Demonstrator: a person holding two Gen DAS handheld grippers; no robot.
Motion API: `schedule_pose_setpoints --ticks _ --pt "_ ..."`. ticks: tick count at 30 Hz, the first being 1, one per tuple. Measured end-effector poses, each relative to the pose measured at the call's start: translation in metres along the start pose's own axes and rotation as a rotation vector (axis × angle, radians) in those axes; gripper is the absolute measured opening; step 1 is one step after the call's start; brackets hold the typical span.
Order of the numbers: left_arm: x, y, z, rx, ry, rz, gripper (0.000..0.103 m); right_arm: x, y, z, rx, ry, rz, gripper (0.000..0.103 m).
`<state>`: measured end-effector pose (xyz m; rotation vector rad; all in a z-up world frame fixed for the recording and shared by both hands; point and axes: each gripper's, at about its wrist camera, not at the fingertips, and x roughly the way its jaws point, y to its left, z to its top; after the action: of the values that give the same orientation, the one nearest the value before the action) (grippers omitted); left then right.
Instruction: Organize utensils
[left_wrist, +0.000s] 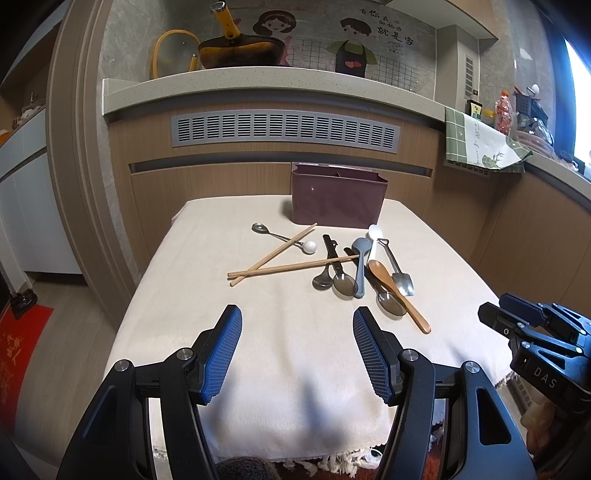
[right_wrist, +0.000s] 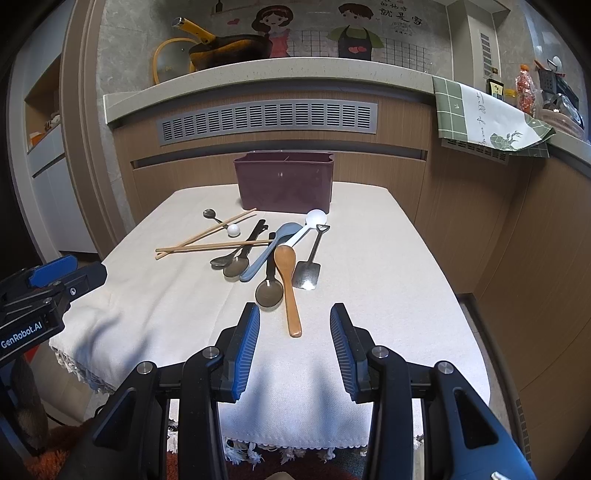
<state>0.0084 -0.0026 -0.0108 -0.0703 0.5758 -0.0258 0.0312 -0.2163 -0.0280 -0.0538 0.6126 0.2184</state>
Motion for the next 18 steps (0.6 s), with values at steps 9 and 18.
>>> schedule_pose_setpoints --ticks 9,18 --pt "0.030 0.009 0.020 0.008 0.025 -0.013 0.063 0.014 -0.008 0.012 0.006 -0.005 0.008 0.037" --pt "0.090 0.028 0.029 -0.038 0.085 -0.043 0.064 0.074 -0.026 0.035 -0.045 0.103 0.088 0.037"
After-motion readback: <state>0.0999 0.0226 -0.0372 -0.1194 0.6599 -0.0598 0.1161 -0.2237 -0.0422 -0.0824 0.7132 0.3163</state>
